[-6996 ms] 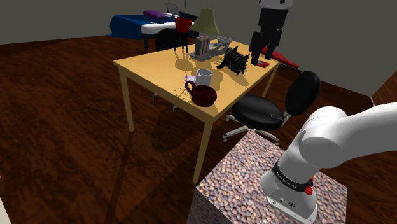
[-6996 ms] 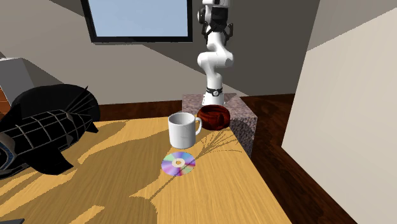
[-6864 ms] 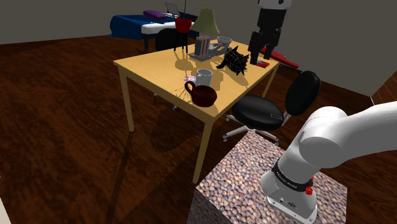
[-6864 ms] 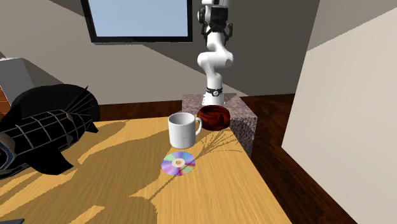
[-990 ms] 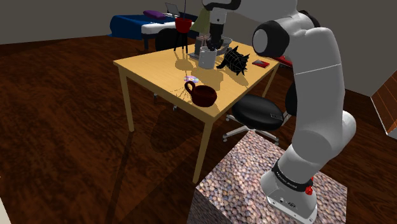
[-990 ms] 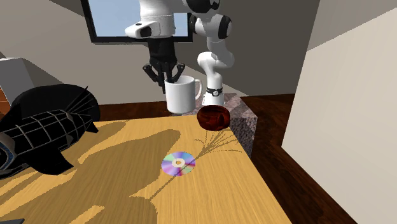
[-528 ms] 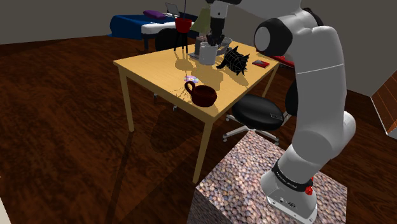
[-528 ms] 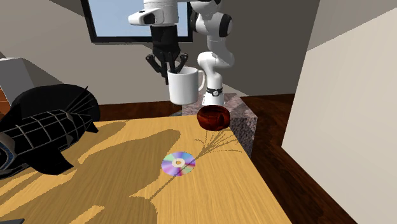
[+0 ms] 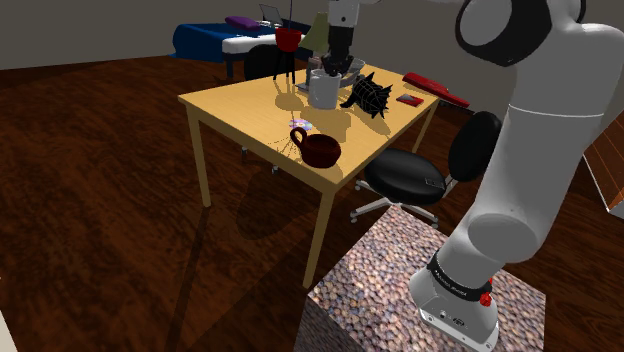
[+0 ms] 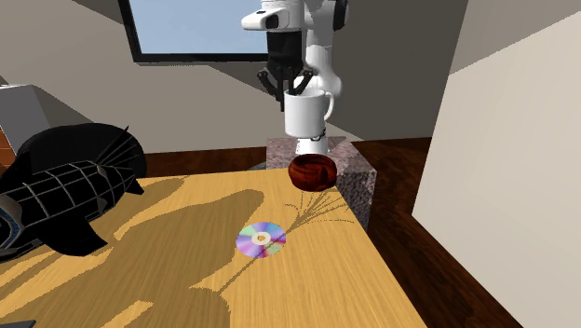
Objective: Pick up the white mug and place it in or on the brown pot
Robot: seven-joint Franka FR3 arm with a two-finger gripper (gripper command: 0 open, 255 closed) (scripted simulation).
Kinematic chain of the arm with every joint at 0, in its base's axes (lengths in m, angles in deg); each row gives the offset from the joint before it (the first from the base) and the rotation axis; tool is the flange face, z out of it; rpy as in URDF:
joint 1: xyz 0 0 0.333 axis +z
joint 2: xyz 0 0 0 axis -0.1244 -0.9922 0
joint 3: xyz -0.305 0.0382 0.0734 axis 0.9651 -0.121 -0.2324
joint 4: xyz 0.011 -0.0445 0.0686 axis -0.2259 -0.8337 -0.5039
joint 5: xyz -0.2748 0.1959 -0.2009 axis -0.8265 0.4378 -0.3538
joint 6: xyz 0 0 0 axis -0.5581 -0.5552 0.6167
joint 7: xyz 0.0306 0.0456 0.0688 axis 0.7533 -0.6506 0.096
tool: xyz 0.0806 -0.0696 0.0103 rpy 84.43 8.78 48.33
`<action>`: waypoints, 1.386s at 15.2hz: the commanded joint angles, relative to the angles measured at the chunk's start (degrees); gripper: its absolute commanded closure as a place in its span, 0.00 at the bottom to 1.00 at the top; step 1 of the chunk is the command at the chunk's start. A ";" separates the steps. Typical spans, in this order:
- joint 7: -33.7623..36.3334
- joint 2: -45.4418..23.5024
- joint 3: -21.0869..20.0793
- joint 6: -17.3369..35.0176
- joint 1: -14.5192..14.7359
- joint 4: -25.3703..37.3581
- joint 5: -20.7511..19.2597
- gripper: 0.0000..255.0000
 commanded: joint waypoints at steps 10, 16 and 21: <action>5.90 9.71 -2.05 6.59 4.06 -15.84 -2.30 1.00; 5.77 9.20 -2.07 11.09 4.06 -19.86 -2.14 1.00; 5.59 8.44 -2.08 14.78 4.03 -22.81 -1.91 1.00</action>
